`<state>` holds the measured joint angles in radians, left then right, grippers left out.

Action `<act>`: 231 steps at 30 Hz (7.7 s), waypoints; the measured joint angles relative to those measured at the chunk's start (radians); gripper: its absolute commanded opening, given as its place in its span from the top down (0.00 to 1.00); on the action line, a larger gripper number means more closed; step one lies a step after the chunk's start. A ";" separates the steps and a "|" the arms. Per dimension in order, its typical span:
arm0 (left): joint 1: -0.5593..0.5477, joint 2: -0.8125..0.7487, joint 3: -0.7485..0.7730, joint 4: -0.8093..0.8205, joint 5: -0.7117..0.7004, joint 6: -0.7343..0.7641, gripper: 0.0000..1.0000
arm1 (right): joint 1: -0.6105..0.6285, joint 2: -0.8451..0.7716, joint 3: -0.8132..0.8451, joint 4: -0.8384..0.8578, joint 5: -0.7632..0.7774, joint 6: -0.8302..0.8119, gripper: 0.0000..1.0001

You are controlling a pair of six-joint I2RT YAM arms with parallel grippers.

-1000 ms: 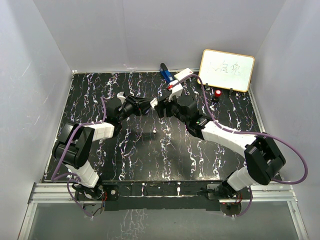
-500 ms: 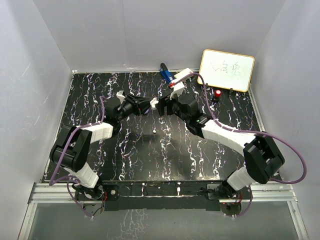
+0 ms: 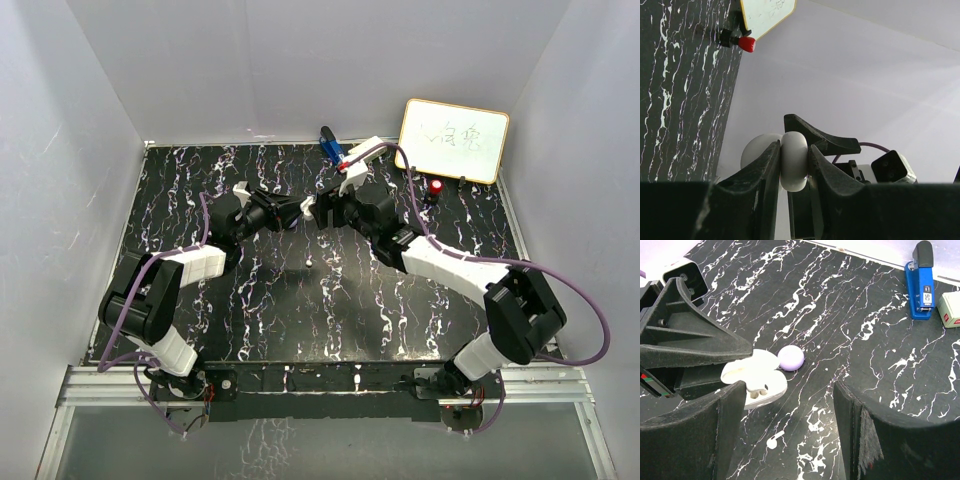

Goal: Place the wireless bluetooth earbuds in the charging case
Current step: Place the earbud in the charging case, then adjust the earbud at the center of the board, then pick up the earbud from the center of the board.

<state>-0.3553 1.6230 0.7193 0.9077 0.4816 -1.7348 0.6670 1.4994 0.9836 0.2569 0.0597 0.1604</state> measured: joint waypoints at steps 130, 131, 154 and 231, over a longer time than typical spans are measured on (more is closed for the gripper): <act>0.301 -0.123 -0.257 0.207 -0.023 -0.088 1.00 | 0.180 0.375 0.132 -0.315 -0.071 0.134 0.38; 0.302 -0.123 -0.257 0.208 -0.022 -0.089 1.00 | 0.180 0.377 0.134 -0.314 -0.072 0.134 0.38; 0.323 -0.123 -0.262 0.215 -0.014 -0.100 1.00 | 0.183 0.423 0.229 -0.343 -0.083 0.130 0.40; 0.325 -0.123 -0.264 0.214 -0.005 -0.098 1.00 | 0.185 0.553 0.440 -0.620 0.143 0.138 0.85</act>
<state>-0.0299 1.4998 0.4557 1.1213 0.4767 -1.8332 0.8516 2.0525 1.4239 -0.3634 0.2031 0.2981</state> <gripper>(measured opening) 0.242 0.241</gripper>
